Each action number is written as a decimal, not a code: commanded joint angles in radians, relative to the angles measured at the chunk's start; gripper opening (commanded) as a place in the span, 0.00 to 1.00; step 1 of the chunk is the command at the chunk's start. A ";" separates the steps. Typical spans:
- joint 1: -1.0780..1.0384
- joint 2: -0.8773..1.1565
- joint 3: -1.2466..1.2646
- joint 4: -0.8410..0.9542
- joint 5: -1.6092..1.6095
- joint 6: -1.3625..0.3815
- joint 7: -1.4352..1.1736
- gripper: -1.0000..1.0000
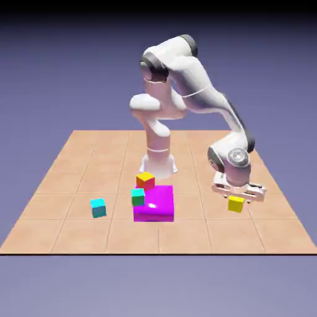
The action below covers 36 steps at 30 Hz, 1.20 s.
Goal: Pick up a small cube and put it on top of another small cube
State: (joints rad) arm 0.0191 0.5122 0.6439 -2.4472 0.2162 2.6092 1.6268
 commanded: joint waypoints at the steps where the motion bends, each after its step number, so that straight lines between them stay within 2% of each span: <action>1: 0.025 0.001 -0.021 0.000 0.015 0.009 -0.011 0.50; 2: 0.025 0.001 -0.021 0.000 0.015 0.009 -0.011 0.00; 15: -0.410 -0.012 0.352 -0.001 -0.242 -0.143 0.187 0.00; 18: -0.470 0.000 0.358 0.014 -0.264 -0.139 0.224 0.00; 36: -1.115 -0.145 0.221 0.113 -0.461 -0.444 -0.553 0.00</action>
State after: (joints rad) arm -1.0964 0.3670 0.8654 -2.3347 -0.2413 2.1660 1.0717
